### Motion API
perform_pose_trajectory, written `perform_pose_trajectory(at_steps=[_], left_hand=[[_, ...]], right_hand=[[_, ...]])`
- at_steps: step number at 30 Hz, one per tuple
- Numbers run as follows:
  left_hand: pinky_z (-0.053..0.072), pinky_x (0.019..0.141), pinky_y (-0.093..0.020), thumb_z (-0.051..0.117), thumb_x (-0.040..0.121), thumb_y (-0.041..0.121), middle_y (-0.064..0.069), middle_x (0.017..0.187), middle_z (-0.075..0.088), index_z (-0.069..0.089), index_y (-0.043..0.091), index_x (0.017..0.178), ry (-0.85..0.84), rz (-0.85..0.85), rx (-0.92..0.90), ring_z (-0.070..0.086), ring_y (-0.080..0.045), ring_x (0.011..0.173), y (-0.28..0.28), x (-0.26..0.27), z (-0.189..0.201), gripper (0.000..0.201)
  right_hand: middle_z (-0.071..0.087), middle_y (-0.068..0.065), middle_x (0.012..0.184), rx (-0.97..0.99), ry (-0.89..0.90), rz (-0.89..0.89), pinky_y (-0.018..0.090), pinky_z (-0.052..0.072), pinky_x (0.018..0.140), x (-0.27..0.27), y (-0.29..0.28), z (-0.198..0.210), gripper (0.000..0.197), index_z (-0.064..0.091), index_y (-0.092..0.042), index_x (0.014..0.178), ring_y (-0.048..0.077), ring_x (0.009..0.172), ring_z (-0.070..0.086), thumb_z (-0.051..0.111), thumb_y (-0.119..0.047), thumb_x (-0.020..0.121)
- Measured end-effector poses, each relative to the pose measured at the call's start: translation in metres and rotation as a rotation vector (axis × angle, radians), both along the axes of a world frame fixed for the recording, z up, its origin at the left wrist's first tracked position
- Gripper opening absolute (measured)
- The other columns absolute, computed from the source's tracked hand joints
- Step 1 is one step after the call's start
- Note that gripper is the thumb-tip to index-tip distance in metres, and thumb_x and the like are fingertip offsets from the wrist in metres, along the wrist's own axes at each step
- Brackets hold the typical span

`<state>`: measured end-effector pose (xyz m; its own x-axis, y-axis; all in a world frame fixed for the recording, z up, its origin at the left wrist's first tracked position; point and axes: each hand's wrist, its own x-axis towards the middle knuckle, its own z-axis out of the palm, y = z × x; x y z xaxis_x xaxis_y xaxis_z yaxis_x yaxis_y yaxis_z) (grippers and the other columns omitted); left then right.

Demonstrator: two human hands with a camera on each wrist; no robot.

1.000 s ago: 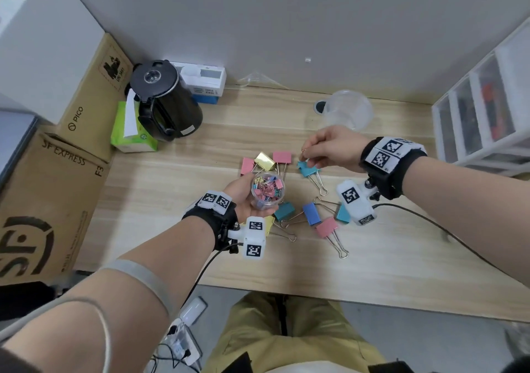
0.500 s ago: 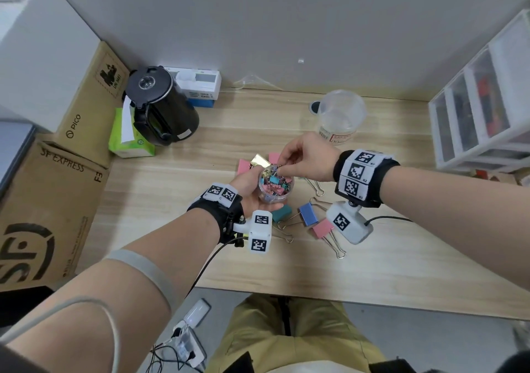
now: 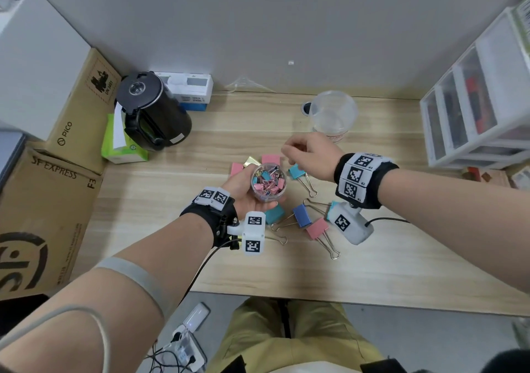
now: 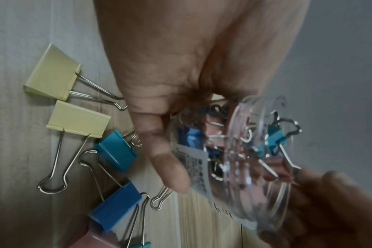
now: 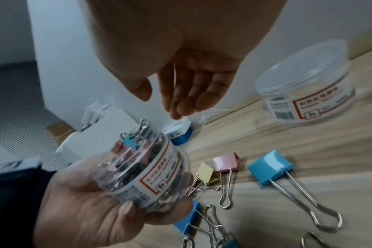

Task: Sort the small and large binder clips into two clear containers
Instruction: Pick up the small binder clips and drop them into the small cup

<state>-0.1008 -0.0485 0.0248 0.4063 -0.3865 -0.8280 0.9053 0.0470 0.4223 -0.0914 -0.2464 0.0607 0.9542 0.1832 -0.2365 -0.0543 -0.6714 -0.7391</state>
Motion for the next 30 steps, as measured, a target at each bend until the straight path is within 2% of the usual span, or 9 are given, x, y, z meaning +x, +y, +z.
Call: perform_pose_trajectory(at_steps=[4,6,9,13,19,22,24,28,30], left_hand=[[0.06,0.054,-0.03,0.059,0.092,0.044,-0.02,0.105,0.071,0.067,0.004,0.112,0.035,-0.047,-0.078,0.072,-0.038,0.092,-0.01,-0.001,0.003,0.045],[0.06,0.053,-0.029,0.068,0.079,0.046,-0.02,0.104,0.071,0.069,0.004,0.108,0.03,-0.091,-0.096,0.073,-0.037,0.089,-0.018,0.0,0.007,0.051],[0.06,0.056,-0.029,0.07,0.076,0.047,-0.022,0.108,0.07,0.069,0.004,0.11,0.03,-0.141,-0.086,0.072,-0.038,0.093,-0.027,0.003,0.007,0.055],[0.061,0.061,-0.029,0.069,0.079,0.049,-0.031,0.131,0.061,0.061,-0.002,0.131,0.046,-0.181,-0.06,0.066,-0.043,0.107,-0.03,0.005,0.001,0.073],[0.063,0.059,-0.031,0.057,0.09,0.054,-0.023,0.109,0.071,0.072,-0.001,0.108,0.091,-0.141,-0.119,0.074,-0.038,0.087,-0.033,0.004,-0.004,0.059],[0.063,0.058,-0.032,0.06,0.086,0.053,-0.02,0.11,0.072,0.075,-0.001,0.106,0.083,-0.134,-0.154,0.074,-0.035,0.087,-0.031,0.006,-0.004,0.06],[0.063,0.057,-0.032,0.06,0.085,0.053,-0.02,0.111,0.071,0.076,0.0,0.105,0.088,-0.124,-0.173,0.074,-0.035,0.087,-0.031,0.007,-0.003,0.059],[0.063,0.056,-0.034,0.062,0.082,0.053,-0.021,0.114,0.068,0.071,0.0,0.112,0.095,-0.103,-0.198,0.073,-0.036,0.088,-0.034,0.008,0.001,0.062],[0.062,0.055,-0.033,0.063,0.079,0.053,-0.022,0.112,0.069,0.069,-0.001,0.112,0.081,-0.099,-0.186,0.074,-0.036,0.087,-0.033,0.008,0.001,0.063]], right_hand=[[0.067,0.014,0.099,0.168,0.682,-0.125,0.033,0.054,0.063,-0.009,0.002,-0.014,0.054,0.06,-0.006,0.11,0.025,0.073,0.066,0.038,-0.054,0.1],[0.068,0.013,0.092,0.233,0.77,-0.148,0.033,0.055,0.065,-0.015,0.002,-0.019,0.063,0.063,-0.004,0.112,0.025,0.072,0.065,0.037,-0.06,0.098],[0.071,0.014,0.094,0.33,0.733,-0.199,0.035,0.054,0.073,-0.02,-0.005,-0.026,0.063,0.065,-0.001,0.112,0.023,0.074,0.066,0.041,-0.058,0.098],[0.071,0.012,0.092,0.397,0.726,-0.249,0.037,0.054,0.074,-0.025,-0.017,-0.032,0.053,0.062,0.002,0.117,0.025,0.074,0.066,0.051,-0.046,0.099],[0.069,0.025,0.107,0.554,0.667,-0.341,0.037,0.061,0.068,-0.029,-0.034,-0.026,0.052,0.058,0.01,0.108,0.039,0.083,0.072,0.043,-0.04,0.104],[0.068,0.026,0.111,0.67,0.673,-0.35,0.034,0.059,0.064,-0.024,-0.043,-0.017,0.044,0.061,0.003,0.09,0.043,0.09,0.069,0.048,-0.037,0.102],[0.067,0.028,0.11,0.684,0.679,-0.297,0.033,0.053,0.067,-0.021,-0.046,-0.009,0.035,0.061,-0.006,0.077,0.036,0.089,0.066,0.059,-0.035,0.097],[0.069,-0.001,0.083,0.619,0.522,-0.175,0.028,0.044,0.069,-0.013,-0.048,0.002,0.023,0.058,-0.02,0.074,0.011,0.074,0.06,0.077,-0.028,0.084],[0.069,-0.008,0.086,0.518,0.341,-0.1,0.028,0.048,0.075,-0.009,-0.044,0.009,0.024,0.06,-0.021,0.078,0.011,0.078,0.061,0.084,-0.023,0.076]])
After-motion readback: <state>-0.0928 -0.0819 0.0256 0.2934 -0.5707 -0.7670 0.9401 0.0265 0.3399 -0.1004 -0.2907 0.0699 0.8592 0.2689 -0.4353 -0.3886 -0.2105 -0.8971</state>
